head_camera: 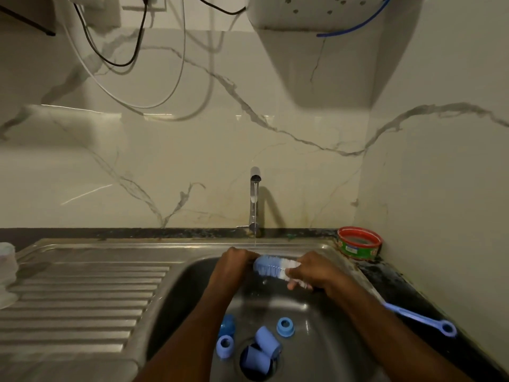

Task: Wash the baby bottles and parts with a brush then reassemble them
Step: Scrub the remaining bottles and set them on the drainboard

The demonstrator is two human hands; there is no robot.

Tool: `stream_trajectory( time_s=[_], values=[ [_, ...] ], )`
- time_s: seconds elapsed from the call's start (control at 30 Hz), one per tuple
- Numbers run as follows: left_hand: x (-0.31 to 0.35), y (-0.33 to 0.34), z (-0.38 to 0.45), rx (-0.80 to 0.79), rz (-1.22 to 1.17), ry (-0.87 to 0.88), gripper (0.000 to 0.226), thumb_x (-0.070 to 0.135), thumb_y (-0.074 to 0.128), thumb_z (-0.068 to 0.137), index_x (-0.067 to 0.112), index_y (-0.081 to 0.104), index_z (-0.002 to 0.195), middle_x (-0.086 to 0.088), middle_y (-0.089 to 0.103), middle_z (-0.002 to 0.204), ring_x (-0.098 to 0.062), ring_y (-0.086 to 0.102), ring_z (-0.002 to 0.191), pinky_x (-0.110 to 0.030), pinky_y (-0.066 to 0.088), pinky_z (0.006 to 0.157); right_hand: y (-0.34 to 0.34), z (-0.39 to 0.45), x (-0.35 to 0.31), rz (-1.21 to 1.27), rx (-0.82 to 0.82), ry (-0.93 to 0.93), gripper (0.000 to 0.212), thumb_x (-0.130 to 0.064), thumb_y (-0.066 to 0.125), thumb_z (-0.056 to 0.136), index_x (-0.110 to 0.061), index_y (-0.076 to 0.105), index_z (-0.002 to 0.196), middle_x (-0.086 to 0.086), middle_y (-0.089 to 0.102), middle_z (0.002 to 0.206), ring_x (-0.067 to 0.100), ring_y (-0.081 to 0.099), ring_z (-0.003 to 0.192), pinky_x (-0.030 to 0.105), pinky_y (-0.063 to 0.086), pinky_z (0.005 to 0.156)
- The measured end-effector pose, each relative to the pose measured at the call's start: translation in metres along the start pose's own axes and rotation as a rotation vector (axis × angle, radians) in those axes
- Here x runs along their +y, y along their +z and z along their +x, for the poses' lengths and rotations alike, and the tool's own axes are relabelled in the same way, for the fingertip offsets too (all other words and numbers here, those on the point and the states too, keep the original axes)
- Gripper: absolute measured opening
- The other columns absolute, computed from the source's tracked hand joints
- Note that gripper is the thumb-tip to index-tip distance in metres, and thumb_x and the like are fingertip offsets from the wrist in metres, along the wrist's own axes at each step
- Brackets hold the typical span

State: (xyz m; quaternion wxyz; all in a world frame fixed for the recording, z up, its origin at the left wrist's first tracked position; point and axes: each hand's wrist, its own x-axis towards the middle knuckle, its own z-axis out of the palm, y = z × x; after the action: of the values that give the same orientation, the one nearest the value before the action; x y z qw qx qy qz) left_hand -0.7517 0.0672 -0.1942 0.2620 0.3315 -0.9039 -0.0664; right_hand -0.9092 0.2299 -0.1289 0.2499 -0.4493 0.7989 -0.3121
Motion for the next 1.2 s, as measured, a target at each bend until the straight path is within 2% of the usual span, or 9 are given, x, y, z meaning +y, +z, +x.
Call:
stream_trajectory(
  time_s=[0.07,0.17,0.3,0.4,0.53,0.67,0.83,1.1,1.2],
  values=[
    [0.002,0.002,-0.001,0.026,-0.008,0.001,0.035,0.041,0.057,0.101,0.016,0.067,0.124,-0.002,0.069,0.116,-0.015,0.067,0.104,-0.037,0.054,0.097,-0.008,-0.007,-0.004,0.193,-0.074,0.183,0.026,-0.027,0.069,0.095,-0.009,0.067,0.114,-0.002,0.071,0.067,0.010,0.057,0.059,0.020,0.043,0.048],
    [-0.007,0.015,-0.002,0.062,-0.109,-0.094,0.027,0.030,0.069,0.096,0.017,0.069,0.119,-0.002,0.071,0.114,-0.011,0.067,0.101,-0.035,0.054,0.096,-0.014,-0.007,-0.001,0.166,-0.032,0.188,0.026,-0.028,0.066,0.097,-0.007,0.069,0.112,-0.001,0.071,0.065,0.010,0.054,0.055,0.019,0.040,0.045],
    [-0.008,0.012,-0.005,0.180,-0.286,-0.252,0.014,0.031,0.073,0.091,0.022,0.071,0.102,0.007,0.070,0.094,-0.001,0.065,0.085,-0.020,0.052,0.083,-0.008,0.005,0.016,-0.380,0.192,-0.005,0.026,-0.037,0.067,0.092,-0.019,0.067,0.111,-0.001,0.073,0.088,0.015,0.066,0.084,0.034,0.054,0.081],
    [-0.002,0.009,-0.004,0.196,-0.410,-0.259,0.013,0.029,0.075,0.090,0.023,0.073,0.101,0.011,0.070,0.089,0.002,0.066,0.084,-0.011,0.048,0.076,0.005,0.003,0.025,-0.559,0.291,-0.054,0.029,-0.037,0.067,0.090,-0.022,0.066,0.115,0.001,0.070,0.107,0.018,0.065,0.099,0.037,0.054,0.090],
    [0.004,0.012,-0.005,0.145,-0.623,-0.307,0.019,0.024,0.074,0.091,0.019,0.073,0.110,0.002,0.075,0.099,-0.007,0.071,0.089,-0.024,0.059,0.080,0.007,0.001,0.028,-0.588,0.282,-0.068,0.027,-0.035,0.067,0.087,-0.024,0.067,0.111,0.001,0.070,0.105,0.019,0.066,0.095,0.037,0.055,0.085],
    [0.005,0.011,-0.003,0.213,-0.683,-0.348,0.020,0.020,0.077,0.089,0.014,0.073,0.107,-0.001,0.076,0.095,-0.008,0.072,0.087,-0.018,0.058,0.075,0.011,0.001,0.032,-0.611,0.280,-0.080,0.028,-0.035,0.069,0.087,-0.025,0.066,0.113,-0.001,0.069,0.104,0.017,0.065,0.095,0.034,0.054,0.083],
    [0.003,0.013,-0.003,0.236,-0.718,-0.357,0.029,0.017,0.077,0.088,0.017,0.066,0.114,-0.005,0.075,0.103,-0.014,0.073,0.093,-0.038,0.061,0.087,0.013,0.001,0.030,-0.597,0.274,-0.081,0.029,-0.036,0.072,0.086,-0.027,0.066,0.112,-0.001,0.070,0.103,0.017,0.066,0.095,0.037,0.055,0.085],
    [0.008,0.010,-0.006,0.283,-0.634,-0.319,0.045,0.026,0.082,0.084,0.022,0.059,0.123,-0.002,0.072,0.110,-0.013,0.071,0.096,-0.037,0.062,0.085,0.015,0.001,0.031,-0.581,0.269,-0.088,0.030,-0.036,0.073,0.085,-0.027,0.065,0.112,-0.001,0.070,0.101,0.018,0.066,0.093,0.039,0.056,0.085],
    [0.009,0.008,-0.007,0.289,-0.544,-0.265,0.039,0.027,0.081,0.084,0.019,0.064,0.118,0.000,0.072,0.104,-0.011,0.070,0.091,-0.033,0.062,0.080,0.015,0.001,0.029,-0.571,0.265,-0.082,0.029,-0.037,0.072,0.085,-0.027,0.066,0.111,-0.001,0.070,0.100,0.018,0.066,0.092,0.039,0.056,0.084]
  ],
)
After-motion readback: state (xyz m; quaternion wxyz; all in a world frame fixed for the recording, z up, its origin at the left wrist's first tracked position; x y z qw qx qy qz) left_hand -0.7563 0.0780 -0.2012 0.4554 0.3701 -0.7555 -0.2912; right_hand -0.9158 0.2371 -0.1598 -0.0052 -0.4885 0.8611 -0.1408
